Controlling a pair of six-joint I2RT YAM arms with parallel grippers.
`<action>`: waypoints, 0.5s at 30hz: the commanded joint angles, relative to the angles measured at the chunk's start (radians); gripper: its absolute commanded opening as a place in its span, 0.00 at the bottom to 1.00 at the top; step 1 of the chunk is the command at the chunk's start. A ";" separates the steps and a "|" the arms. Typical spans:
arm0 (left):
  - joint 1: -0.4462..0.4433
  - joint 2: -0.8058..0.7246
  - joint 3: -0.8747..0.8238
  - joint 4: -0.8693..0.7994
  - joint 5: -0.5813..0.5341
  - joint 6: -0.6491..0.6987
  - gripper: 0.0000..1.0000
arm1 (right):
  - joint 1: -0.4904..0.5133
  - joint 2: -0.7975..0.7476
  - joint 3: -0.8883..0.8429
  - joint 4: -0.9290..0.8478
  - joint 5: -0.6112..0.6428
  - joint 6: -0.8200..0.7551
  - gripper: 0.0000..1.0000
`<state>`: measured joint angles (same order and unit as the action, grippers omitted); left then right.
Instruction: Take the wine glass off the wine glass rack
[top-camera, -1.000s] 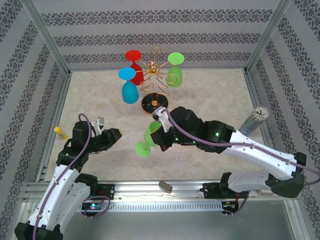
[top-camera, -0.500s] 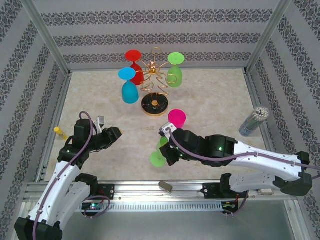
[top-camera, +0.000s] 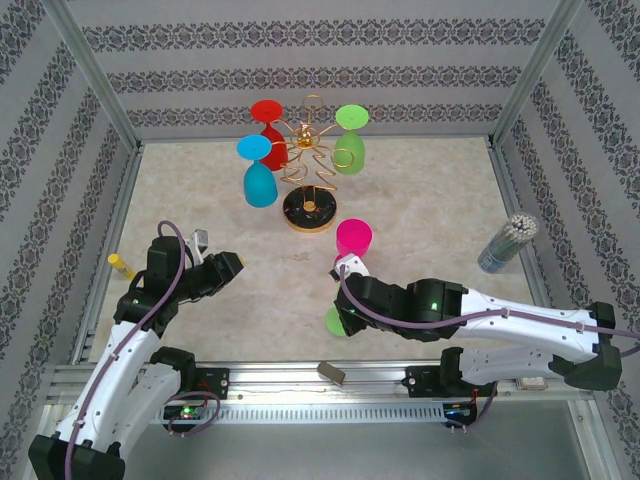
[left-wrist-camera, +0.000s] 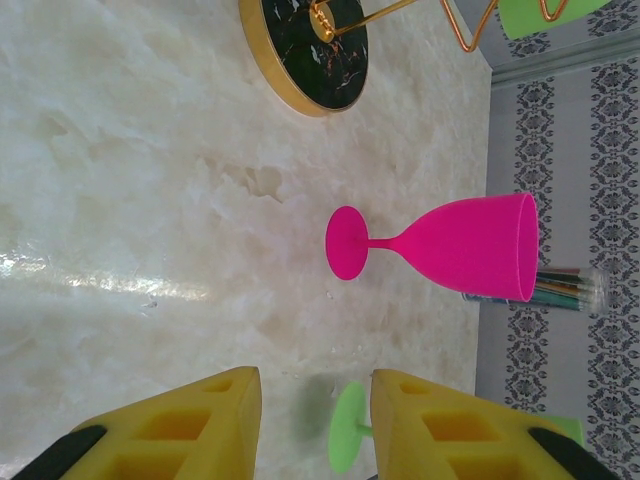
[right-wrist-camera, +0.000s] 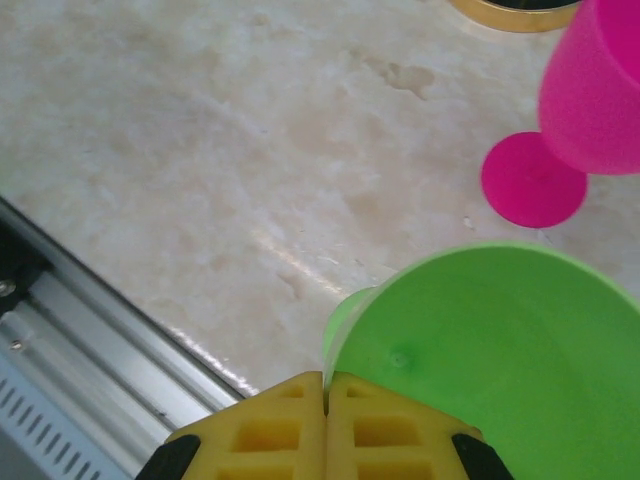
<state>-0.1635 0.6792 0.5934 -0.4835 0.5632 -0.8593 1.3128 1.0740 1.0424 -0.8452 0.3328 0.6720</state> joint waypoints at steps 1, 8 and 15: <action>-0.003 -0.006 0.007 0.012 -0.011 0.017 0.35 | -0.012 -0.029 -0.026 -0.023 0.076 0.031 0.00; -0.004 0.005 0.014 0.019 -0.009 0.018 0.35 | -0.091 -0.048 -0.061 0.020 0.054 -0.003 0.00; -0.004 0.003 0.015 0.016 -0.016 0.016 0.35 | -0.148 -0.049 -0.072 0.052 0.026 -0.036 0.00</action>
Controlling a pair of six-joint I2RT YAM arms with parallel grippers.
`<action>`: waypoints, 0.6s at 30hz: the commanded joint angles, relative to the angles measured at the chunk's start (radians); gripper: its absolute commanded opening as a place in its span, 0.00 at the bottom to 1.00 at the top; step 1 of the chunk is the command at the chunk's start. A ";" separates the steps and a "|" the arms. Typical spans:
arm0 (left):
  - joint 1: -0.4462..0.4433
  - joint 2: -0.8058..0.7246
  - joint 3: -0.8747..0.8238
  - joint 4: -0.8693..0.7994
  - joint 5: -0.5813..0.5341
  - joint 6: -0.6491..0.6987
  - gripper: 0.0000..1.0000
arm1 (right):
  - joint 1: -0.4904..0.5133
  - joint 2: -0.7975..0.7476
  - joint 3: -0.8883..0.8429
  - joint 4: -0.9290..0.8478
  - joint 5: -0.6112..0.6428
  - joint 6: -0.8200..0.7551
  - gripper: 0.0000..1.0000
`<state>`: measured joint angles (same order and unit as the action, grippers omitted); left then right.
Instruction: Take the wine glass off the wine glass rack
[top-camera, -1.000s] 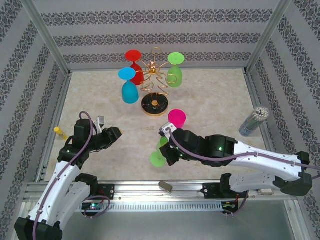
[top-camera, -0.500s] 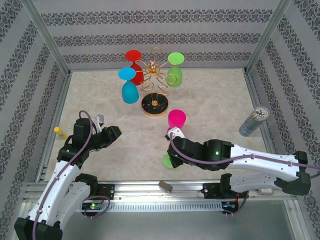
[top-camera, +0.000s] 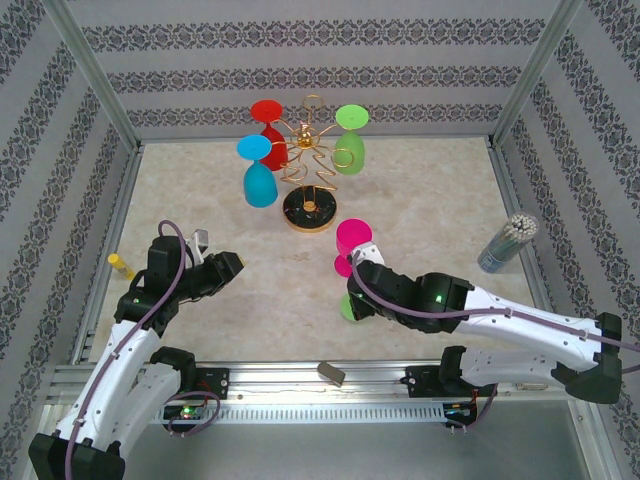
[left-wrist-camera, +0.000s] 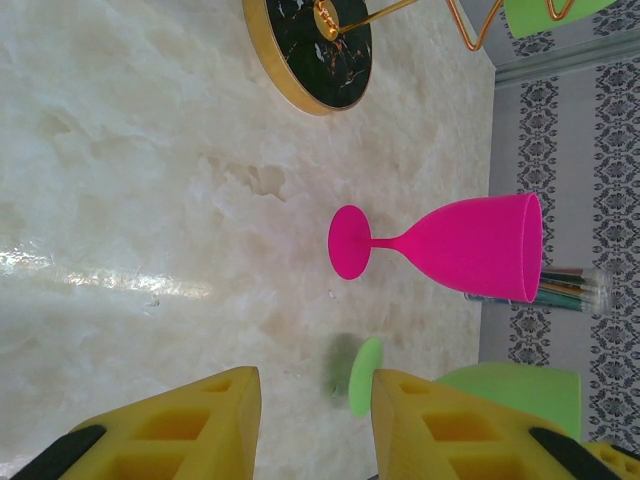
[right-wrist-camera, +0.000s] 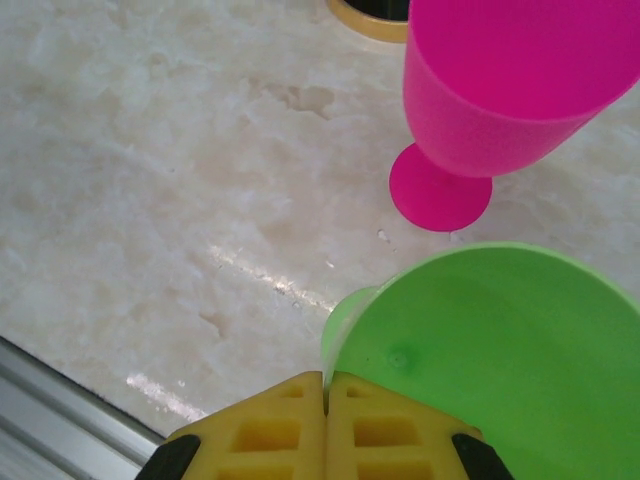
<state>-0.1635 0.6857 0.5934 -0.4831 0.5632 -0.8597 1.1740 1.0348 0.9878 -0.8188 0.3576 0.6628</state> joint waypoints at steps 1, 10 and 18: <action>-0.003 -0.003 0.016 0.015 -0.017 0.015 0.35 | -0.010 -0.007 -0.018 0.031 0.001 -0.033 0.00; -0.004 -0.003 0.012 0.012 -0.018 0.016 0.36 | -0.010 0.037 -0.032 0.046 0.010 -0.038 0.00; -0.004 0.003 0.009 0.018 -0.020 0.015 0.36 | -0.011 0.075 -0.041 0.063 0.025 -0.038 0.00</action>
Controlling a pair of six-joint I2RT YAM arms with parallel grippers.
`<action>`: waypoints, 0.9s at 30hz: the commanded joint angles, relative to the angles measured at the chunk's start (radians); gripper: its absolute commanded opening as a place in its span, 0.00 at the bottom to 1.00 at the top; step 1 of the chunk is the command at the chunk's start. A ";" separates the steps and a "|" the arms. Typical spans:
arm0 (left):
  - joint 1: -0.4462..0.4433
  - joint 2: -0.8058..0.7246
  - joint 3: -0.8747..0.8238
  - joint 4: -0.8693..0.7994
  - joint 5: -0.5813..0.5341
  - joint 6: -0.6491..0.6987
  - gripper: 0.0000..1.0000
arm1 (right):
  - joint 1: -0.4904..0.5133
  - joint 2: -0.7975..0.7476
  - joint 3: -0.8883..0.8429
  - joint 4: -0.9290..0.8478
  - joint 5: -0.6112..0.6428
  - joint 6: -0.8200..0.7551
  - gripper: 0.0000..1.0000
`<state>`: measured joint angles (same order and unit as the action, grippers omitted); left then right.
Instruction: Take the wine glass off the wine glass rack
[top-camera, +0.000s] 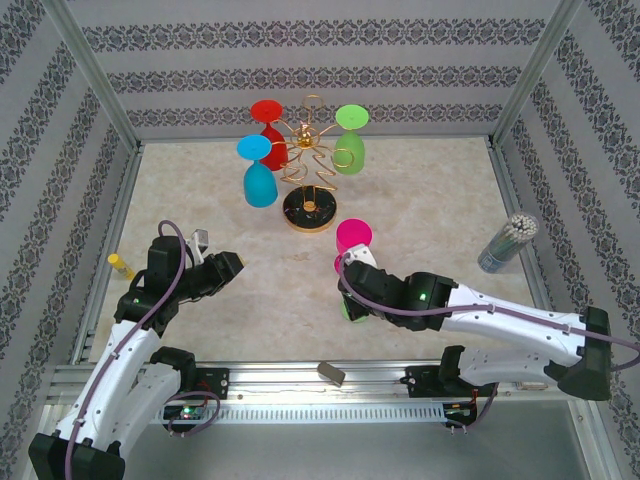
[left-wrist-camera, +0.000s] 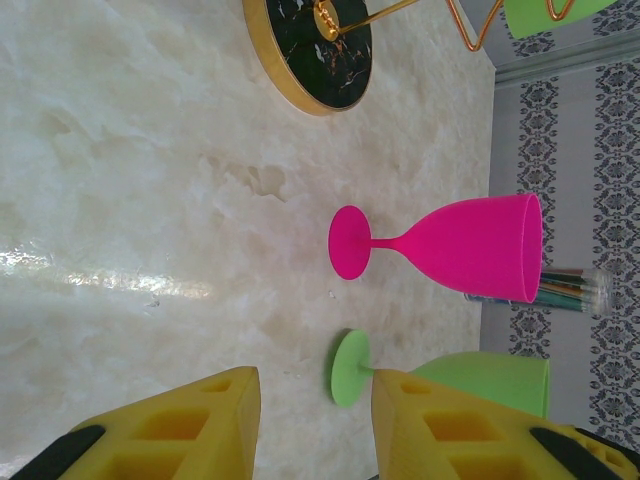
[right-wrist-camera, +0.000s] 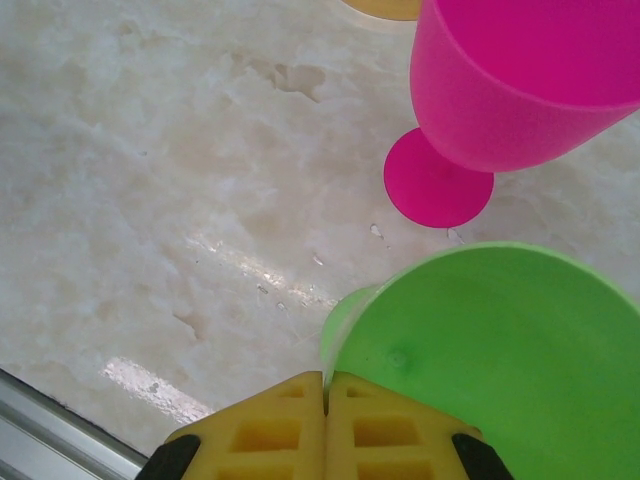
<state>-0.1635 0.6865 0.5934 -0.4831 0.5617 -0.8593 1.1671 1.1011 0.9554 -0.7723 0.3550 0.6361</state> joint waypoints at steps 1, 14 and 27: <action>-0.004 0.002 0.009 0.019 -0.018 0.015 0.36 | -0.004 0.012 -0.009 0.016 0.030 -0.013 0.00; -0.003 0.007 0.009 0.021 -0.020 0.020 0.36 | -0.004 0.042 0.006 0.003 0.045 -0.011 0.29; -0.003 0.005 0.024 -0.004 -0.032 0.044 0.36 | -0.003 -0.053 0.077 -0.053 0.099 -0.015 0.53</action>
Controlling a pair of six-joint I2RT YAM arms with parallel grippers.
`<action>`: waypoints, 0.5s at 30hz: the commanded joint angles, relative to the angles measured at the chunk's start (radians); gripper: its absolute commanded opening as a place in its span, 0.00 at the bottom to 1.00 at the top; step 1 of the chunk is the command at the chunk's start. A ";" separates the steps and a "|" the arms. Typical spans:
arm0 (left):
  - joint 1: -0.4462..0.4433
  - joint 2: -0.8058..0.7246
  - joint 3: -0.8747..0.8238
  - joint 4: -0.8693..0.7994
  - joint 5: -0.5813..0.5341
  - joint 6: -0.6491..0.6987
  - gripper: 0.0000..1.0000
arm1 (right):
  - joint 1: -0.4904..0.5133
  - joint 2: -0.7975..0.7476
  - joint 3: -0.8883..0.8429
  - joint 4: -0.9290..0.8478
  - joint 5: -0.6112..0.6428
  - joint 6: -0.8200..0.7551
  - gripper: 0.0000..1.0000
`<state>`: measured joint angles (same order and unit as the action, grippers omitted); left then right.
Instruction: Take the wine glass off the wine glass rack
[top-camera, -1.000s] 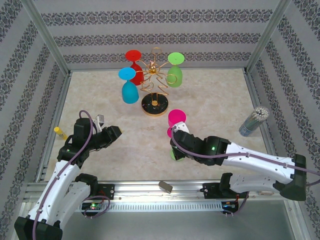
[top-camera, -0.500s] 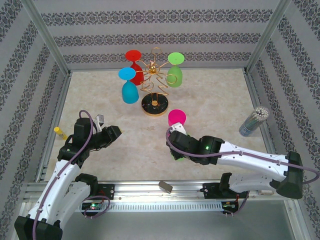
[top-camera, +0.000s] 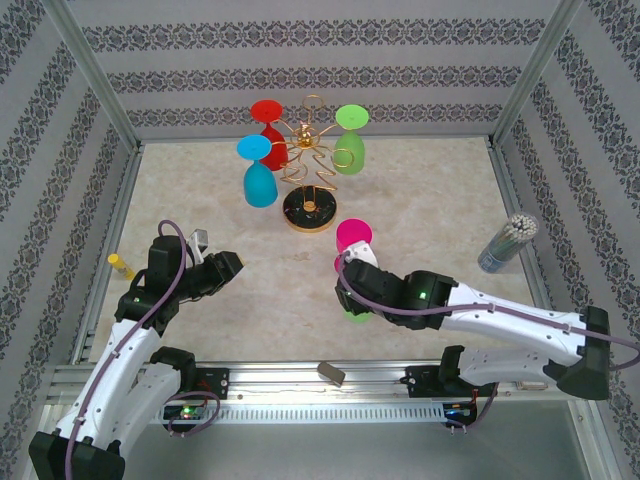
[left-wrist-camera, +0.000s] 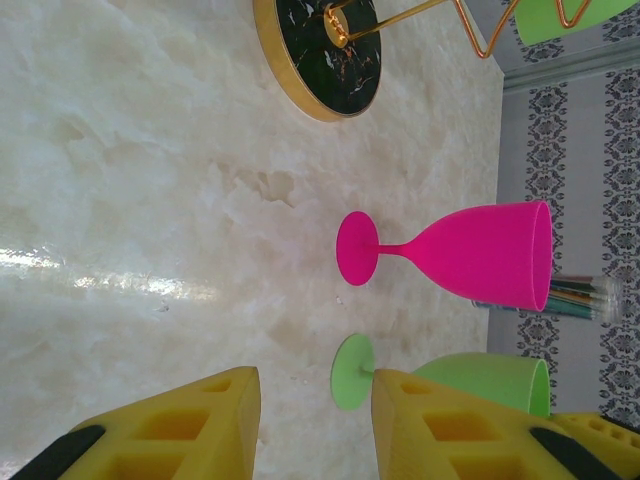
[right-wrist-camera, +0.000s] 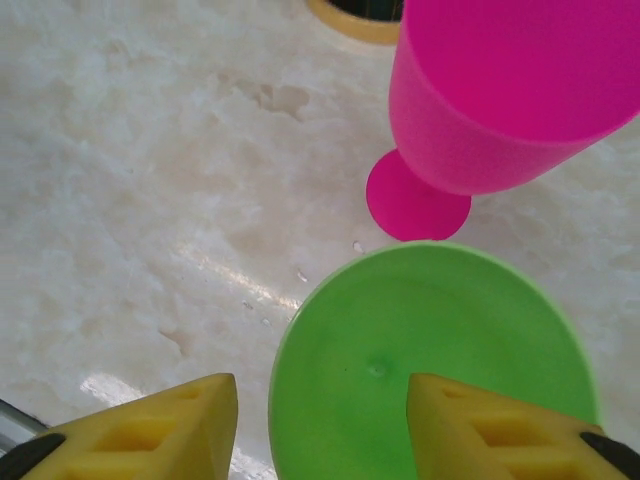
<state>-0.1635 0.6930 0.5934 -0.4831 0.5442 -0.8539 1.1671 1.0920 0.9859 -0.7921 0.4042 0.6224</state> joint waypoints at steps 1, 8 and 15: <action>-0.004 -0.002 0.028 -0.013 -0.020 0.046 0.36 | -0.005 -0.056 0.052 -0.036 0.053 -0.004 0.54; -0.004 0.008 0.118 -0.092 -0.042 0.105 0.36 | -0.132 -0.122 0.135 -0.037 -0.034 -0.079 0.51; -0.004 0.072 0.299 -0.206 -0.083 0.181 0.38 | -0.433 -0.074 0.317 -0.025 -0.280 -0.174 0.51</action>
<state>-0.1635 0.7448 0.8219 -0.6132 0.4953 -0.7403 0.8066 0.9924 1.2270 -0.8173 0.2493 0.5133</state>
